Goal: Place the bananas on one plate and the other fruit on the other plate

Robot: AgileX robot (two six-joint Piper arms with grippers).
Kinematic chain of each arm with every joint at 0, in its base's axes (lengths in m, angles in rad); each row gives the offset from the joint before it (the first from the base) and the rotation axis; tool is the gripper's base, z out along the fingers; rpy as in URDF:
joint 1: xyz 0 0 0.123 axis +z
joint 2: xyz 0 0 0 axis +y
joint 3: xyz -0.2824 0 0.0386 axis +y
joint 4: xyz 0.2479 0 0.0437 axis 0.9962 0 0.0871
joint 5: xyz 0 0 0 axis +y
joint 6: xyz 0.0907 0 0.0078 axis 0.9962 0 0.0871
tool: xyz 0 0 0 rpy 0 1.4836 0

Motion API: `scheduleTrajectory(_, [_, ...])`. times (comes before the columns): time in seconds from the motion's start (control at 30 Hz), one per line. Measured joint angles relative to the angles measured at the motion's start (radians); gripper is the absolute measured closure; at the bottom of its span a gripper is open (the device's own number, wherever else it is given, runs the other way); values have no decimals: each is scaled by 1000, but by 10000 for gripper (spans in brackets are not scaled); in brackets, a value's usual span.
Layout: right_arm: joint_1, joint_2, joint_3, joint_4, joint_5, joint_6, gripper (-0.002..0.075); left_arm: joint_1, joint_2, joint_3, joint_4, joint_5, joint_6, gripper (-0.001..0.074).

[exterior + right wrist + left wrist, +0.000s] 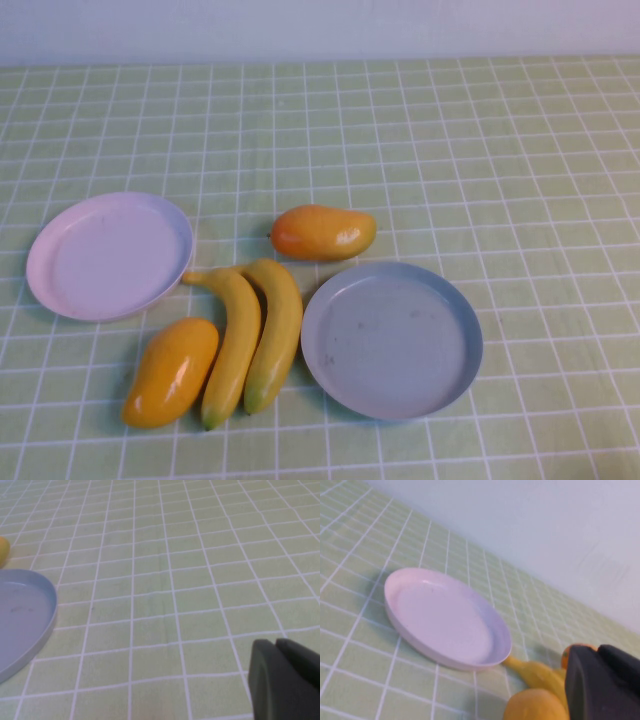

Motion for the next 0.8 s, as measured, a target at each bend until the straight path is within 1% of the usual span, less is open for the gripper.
scheduleTrajectory(0.2, [0, 0, 0, 0, 0, 0, 744, 0, 0, 0, -35, -105, -9, 733])
scheduleTrajectory(0.37, [0, 0, 0, 0, 0, 0, 744, 0, 0, -2, -61, -97, -67, 733])
scheduleTrajectory(0.47, [0, 0, 0, 0, 0, 0, 744, 0, 0, -56, -68, -5, -85, 734])
scheduleTrajectory(0.57, [0, 0, 0, 0, 0, 0, 744, 0, 48, -178, -61, 112, -87, 734])
scheduleTrajectory(0.7, [0, 0, 0, 0, 0, 0, 744, 0, 206, -342, -18, 311, -85, 734])
scheduleTrajectory(0.8, [0, 0, 0, 0, 0, 0, 744, 0, 342, -442, 7, 467, -18, 734])
